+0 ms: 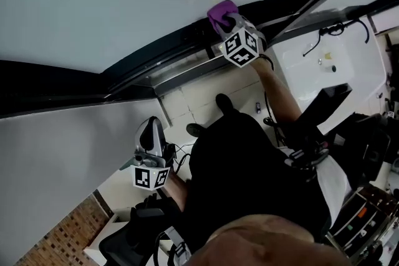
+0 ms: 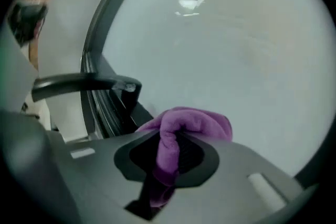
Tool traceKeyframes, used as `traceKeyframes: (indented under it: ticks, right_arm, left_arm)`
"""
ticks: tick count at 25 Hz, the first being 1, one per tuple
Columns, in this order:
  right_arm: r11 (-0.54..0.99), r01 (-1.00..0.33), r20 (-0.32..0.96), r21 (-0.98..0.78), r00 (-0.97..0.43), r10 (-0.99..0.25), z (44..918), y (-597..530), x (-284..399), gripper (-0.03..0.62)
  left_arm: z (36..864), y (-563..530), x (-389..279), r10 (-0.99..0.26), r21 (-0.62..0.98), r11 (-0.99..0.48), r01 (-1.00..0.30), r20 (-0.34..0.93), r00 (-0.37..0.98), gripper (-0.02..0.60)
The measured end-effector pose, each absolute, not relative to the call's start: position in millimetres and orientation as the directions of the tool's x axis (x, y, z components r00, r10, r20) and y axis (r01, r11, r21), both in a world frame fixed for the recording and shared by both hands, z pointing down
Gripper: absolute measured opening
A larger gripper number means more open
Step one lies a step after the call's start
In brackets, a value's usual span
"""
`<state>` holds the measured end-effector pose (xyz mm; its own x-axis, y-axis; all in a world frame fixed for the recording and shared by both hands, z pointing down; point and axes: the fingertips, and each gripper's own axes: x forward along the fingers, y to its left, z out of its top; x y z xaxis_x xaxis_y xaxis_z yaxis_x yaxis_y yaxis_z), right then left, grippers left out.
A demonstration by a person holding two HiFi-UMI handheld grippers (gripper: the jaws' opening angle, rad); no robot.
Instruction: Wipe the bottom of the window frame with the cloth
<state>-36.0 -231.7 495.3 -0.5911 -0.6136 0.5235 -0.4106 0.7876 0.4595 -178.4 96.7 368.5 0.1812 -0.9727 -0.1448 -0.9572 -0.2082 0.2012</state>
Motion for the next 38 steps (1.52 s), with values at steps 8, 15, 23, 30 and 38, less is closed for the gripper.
traceKeyframes:
  ticks: [8,15,23,30,38]
  right_arm:
    - [0.686,-0.21,0.538,0.697,-0.479,-0.694,507.1,-245.6,-27.2,0.057]
    - [0.603,-0.296,0.523,0.741,-0.309,-0.795,505.5,-305.1,83.1,0.057]
    - [0.463,-0.332,0.502,0.822,0.04,-0.864,510.1,-373.9,196.9,0.056]
    - [0.436,-0.297,0.493,0.849,0.15,-0.857,512.6,-379.7,213.9,0.055]
    - [0.733,-0.51,0.789,0.45,-0.157,-0.594,531.8,-269.5,192.6,0.063]
  left_arm:
    - [369.4,91.8,-181.7,-0.979,0.192,-0.179,-0.965,-0.129,0.156,0.003]
    - [362.3,68.0,-164.2,-0.973,0.18,-0.218,-0.959,-0.116,0.199,0.003]
    - [360.4,45.4,-141.9,-0.956,0.167,-0.289,-0.943,-0.109,0.274,0.003]
    - [363.8,37.7,-132.0,-0.947,0.177,-0.318,-0.932,-0.108,0.302,0.003]
    - [368.1,44.2,-143.4,-0.953,0.186,-0.296,-0.937,-0.115,0.279,0.003]
